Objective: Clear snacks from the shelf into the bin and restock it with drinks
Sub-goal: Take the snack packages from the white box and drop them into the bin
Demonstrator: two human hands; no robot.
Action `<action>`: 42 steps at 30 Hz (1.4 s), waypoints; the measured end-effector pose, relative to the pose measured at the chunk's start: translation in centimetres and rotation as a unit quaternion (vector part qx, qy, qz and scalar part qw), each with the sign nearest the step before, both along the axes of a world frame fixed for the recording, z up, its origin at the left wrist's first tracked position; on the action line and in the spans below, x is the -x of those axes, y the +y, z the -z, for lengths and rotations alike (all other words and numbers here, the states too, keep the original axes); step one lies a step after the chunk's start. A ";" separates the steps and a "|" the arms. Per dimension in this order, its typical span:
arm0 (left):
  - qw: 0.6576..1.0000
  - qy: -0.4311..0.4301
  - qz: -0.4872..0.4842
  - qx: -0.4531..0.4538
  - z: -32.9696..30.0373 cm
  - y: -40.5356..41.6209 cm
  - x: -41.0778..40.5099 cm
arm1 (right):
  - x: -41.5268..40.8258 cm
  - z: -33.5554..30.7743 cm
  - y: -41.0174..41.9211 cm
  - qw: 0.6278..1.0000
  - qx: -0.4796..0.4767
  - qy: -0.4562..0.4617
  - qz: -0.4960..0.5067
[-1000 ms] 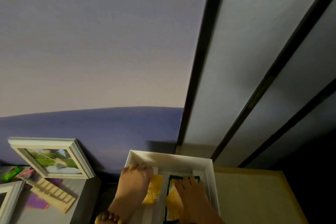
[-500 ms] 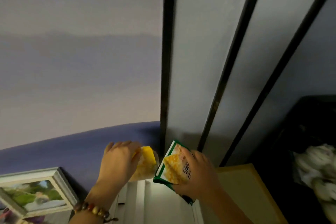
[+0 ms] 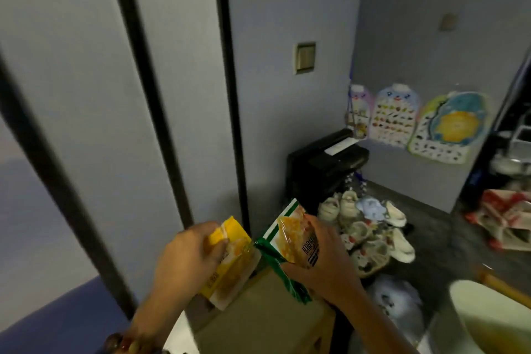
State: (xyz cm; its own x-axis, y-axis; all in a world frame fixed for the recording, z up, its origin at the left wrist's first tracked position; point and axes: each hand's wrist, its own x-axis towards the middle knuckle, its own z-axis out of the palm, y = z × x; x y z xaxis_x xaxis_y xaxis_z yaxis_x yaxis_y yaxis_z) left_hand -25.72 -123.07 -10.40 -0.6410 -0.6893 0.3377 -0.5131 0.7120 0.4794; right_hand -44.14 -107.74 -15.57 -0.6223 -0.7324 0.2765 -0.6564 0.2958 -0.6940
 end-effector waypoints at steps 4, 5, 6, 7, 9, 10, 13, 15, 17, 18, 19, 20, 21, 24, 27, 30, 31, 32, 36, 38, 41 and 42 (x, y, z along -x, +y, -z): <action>0.996 0.029 0.081 -0.028 -0.3 6.0 9.6 | 6.3 -0.5 8.7 0.996 0.007 -0.021 0.085; 0.993 0.039 0.101 -0.038 -0.4 7.9 12.1 | 7.7 -0.6 11.1 0.994 0.012 -0.028 0.104; 0.991 0.046 0.117 -0.046 -0.4 9.8 14.4 | 9.2 -0.6 13.5 0.992 0.017 -0.031 0.123; 0.989 0.048 0.130 -0.054 -0.5 11.8 16.6 | 10.5 -0.6 16.0 0.989 0.019 -0.029 0.141; 0.986 0.050 0.148 -0.063 -0.6 15.7 20.7 | 13.0 -0.5 20.7 0.984 0.023 -0.014 0.177; 0.984 0.051 0.158 -0.063 -0.6 17.6 22.5 | 14.1 -0.5 22.9 0.980 0.024 -0.009 0.196; 0.978 0.056 0.193 -0.058 -0.8 22.8 26.9 | 16.9 -0.6 28.8 0.969 0.025 -0.001 0.245; 0.972 0.063 0.217 -0.058 -0.9 25.9 29.2 | 18.3 -0.7 32.1 0.963 0.025 0.002 0.268; 0.965 0.058 0.249 -0.057 -0.7 28.5 31.3 | 19.3 -0.7 35.1 0.956 0.026 0.004 0.291; 0.961 0.052 0.266 -0.057 -0.6 29.6 32.3 | 19.7 -0.6 36.4 0.953 0.025 0.004 0.303; 0.958 0.049 0.279 -0.054 -0.4 30.5 33.2 | 19.9 -0.5 37.6 0.949 0.022 0.003 0.315; 0.955 0.047 0.289 -0.051 -0.2 31.4 34.1 | 20.1 -0.3 38.8 0.945 0.021 0.000 0.325; 0.952 0.048 0.299 -0.051 0.0 32.3 34.8 | 20.3 -0.2 39.8 0.942 0.022 -0.005 0.334; 0.943 0.048 0.324 -0.054 0.2 34.8 36.9 | 21.1 0.3 42.5 0.935 0.026 -0.018 0.353; 0.937 0.054 0.339 -0.065 0.8 36.4 38.9 | 22.0 0.8 44.3 0.928 0.021 -0.029 0.371; 0.935 0.055 0.342 -0.072 1.5 37.6 40.9 | 23.0 1.4 45.4 0.922 0.029 -0.045 0.384; 0.934 0.055 0.345 -0.073 1.8 37.9 41.5 | 23.5 1.7 45.6 0.920 0.026 -0.050 0.388; 0.933 0.053 0.349 -0.073 2.1 38.2 42.2 | 24.1 1.9 45.8 0.918 0.020 -0.058 0.393; 0.931 0.039 0.353 -0.085 3.3 38.7 45.3 | 26.2 2.8 45.6 0.910 0.006 -0.082 0.406; 0.931 0.036 0.353 -0.092 3.9 38.8 47.2 | 27.6 3.3 45.3 0.906 -0.003 -0.082 0.415; 0.930 0.025 0.351 -0.103 4.7 38.5 50.4 | 30.0 4.2 44.6 0.900 -0.019 -0.090 0.426; 0.929 0.019 0.354 -0.107 4.9 38.3 51.4 | 30.9 4.3 44.3 0.898 -0.024 -0.095 0.430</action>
State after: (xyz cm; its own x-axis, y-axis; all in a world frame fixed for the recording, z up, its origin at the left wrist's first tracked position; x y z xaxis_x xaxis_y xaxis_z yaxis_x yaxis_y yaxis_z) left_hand -77.16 -84.75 -15.34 -0.9494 -0.1537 0.2739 0.0681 0.7506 0.6572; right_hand -75.03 -63.49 -19.92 -0.9957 0.0329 0.0865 -0.0424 0.6685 -0.7425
